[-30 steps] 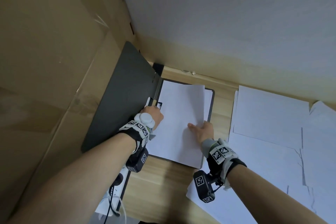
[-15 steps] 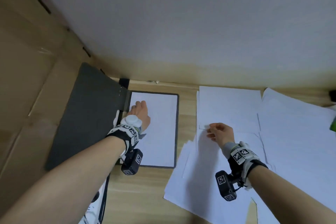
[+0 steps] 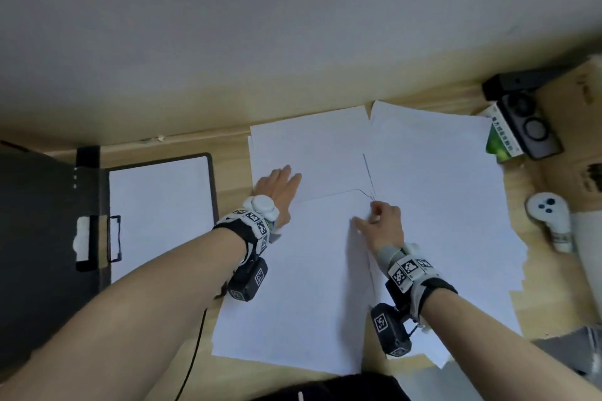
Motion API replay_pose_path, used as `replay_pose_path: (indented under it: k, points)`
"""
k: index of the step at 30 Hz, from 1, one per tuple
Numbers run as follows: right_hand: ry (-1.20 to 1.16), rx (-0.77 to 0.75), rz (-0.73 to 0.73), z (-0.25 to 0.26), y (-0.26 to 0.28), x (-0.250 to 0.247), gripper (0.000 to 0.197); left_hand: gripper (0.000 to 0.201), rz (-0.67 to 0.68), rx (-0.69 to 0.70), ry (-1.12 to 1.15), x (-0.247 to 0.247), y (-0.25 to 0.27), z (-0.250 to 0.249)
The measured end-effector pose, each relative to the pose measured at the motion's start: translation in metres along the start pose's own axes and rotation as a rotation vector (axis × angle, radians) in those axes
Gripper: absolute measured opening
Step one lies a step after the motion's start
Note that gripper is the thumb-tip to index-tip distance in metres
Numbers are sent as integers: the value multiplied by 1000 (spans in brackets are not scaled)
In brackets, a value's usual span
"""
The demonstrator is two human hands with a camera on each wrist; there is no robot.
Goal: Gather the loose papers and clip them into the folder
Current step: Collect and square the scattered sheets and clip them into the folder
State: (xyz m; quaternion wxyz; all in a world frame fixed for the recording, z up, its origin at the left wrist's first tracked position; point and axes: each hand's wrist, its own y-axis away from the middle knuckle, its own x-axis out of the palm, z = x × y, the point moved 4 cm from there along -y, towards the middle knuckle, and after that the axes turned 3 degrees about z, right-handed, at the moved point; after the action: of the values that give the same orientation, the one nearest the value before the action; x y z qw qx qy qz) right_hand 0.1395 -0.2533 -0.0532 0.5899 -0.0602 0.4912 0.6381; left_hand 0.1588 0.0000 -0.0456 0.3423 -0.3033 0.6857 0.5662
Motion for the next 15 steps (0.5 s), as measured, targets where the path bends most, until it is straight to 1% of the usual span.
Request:
replay_pose_path:
  k: [1,2,4,6,8,10,12,14,15]
  points:
    - [32,-43,26,-1,-5,1,50,93,14,-13,-40,-3,-5,-5]
    - [60,-90,48,0,-8,4,47,98,23,-23,-75,-4,-6,-8]
    - [100,-147,92,1,-13,12,32,104,28,-41,-128,-4,-7,-12]
    - [111,-153,135,5,-12,17,27,96,19,-43,-117,-4,-5,-15]
    - [101,-121,133,12,-10,22,22,88,30,-38,-69,-6,-2,-11]
    - [17,-54,151,15,-10,28,18,78,60,-33,-8,-10,-1,-5]
    - [-93,-4,192,15,-12,33,16,63,94,-39,42,-14,1,7]
    - [-162,-13,216,13,-13,32,17,53,66,-98,146,-19,12,20]
    - [-174,-40,219,13,-12,31,18,52,36,-137,206,-20,23,26]
